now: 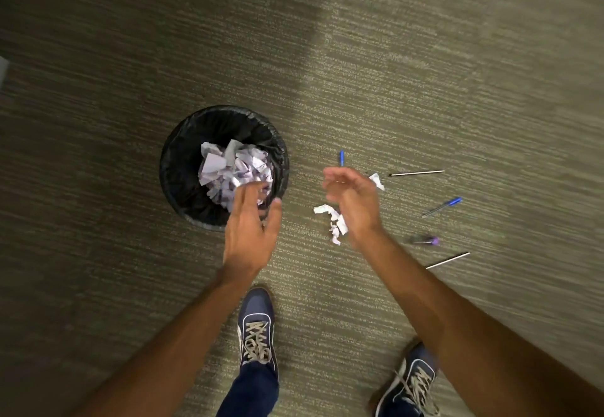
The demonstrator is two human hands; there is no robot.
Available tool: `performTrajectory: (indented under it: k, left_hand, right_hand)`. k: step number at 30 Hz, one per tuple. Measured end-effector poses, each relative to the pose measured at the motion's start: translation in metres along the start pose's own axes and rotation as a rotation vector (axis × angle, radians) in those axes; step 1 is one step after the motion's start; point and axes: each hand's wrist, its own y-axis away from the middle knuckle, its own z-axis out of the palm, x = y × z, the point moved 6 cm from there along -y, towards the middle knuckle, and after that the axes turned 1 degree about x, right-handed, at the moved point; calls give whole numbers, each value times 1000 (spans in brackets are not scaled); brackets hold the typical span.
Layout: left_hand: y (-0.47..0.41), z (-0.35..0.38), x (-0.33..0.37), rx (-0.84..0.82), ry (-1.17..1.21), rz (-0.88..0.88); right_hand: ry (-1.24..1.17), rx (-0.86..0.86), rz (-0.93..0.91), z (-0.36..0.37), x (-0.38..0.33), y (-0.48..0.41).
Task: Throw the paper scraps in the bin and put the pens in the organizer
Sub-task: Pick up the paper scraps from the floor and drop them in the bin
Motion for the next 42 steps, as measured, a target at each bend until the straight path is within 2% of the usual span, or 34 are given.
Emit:
performTrajectory:
  k: [3, 5, 8, 13, 18, 27, 30, 32, 38, 42]
  left_hand:
    - [18, 34, 1, -159, -133, 81]
    - [27, 59, -9, -273, -221, 65]
    - [37, 99, -27, -404, -298, 34]
    - [35, 180, -63, -505, -373, 35]
    - [21, 262, -107, -493, -298, -36]
    - [-11, 319, -135, -376, -662, 56]
    - [-14, 323, -134, -376, -567, 37]
    - [-11, 324, -132, -360, -470, 63]
    - [-10, 317, -133, -253, -366, 44]
    - [-12, 307, -129, -229, -392, -6]
  right_hand:
    - [282, 133, -99, -59, 24, -4]
    - [457, 143, -129, -92, 50, -9]
    - [680, 21, -112, -122, 98, -19]
    - [1113, -264, -68, -129, 176, -56]
    - [1408, -373, -335, -106, 225, -102]
    - [1545, -286, -524, -96, 270, -141]
    - [1536, -244, -624, -94, 265, -138]
    - [1546, -293, -661, -90, 267, -134]
    - [1399, -408, -571, -85, 269, -129]
    - [1353, -392, -592, -88, 263, -126]
